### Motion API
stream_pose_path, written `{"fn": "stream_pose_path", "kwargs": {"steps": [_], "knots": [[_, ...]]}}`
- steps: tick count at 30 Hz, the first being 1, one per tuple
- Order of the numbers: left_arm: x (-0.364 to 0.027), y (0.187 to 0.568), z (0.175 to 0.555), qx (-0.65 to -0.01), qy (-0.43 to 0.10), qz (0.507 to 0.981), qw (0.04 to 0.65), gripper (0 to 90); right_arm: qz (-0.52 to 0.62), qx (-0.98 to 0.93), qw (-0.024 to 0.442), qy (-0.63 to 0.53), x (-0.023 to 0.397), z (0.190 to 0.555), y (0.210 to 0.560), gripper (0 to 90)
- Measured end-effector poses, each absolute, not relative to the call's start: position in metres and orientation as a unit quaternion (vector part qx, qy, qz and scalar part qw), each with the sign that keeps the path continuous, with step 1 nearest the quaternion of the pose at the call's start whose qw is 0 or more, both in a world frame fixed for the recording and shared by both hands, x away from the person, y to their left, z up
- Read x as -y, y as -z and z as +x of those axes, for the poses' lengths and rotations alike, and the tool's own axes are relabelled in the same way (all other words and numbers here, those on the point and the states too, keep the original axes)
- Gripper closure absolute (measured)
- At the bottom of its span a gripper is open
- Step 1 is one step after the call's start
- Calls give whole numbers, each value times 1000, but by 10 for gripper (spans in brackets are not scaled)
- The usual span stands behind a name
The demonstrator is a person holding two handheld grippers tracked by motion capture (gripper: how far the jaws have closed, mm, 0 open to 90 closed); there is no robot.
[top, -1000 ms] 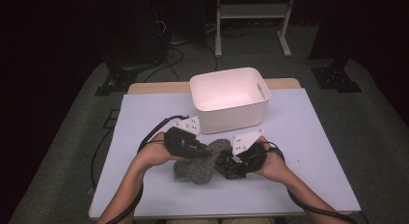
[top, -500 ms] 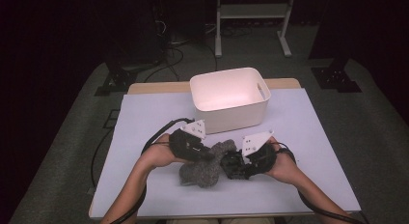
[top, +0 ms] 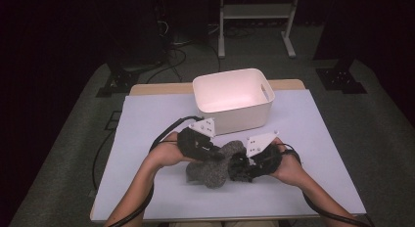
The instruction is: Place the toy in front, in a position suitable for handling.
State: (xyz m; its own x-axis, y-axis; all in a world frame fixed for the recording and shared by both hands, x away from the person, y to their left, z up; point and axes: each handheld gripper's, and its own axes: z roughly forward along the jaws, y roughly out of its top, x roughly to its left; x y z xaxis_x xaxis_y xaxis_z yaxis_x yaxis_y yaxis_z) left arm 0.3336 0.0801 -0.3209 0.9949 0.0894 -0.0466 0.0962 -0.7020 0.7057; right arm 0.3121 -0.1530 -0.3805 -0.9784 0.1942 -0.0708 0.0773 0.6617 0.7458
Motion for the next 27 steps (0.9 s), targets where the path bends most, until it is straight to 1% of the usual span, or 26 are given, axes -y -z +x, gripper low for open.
{"fn": "stream_pose_path", "kwargs": {"steps": [5,15,20,23,27], "knots": [[-94,317,332,-61,-5,924,377,799,68,-908,64,-409,141,316,380,575],[-127,304,328,-83,-25,923,374,798,32,-908,47,-416,89,324,377,575],[-124,311,329,-85,-23,924,373,798,24,-915,46,-400,84,325,376,573],[-113,315,329,-79,-28,931,355,799,21,-925,47,-378,88,322,372,570],[-100,322,330,-74,-22,934,349,797,10,-931,60,-360,94,317,370,573]]}}
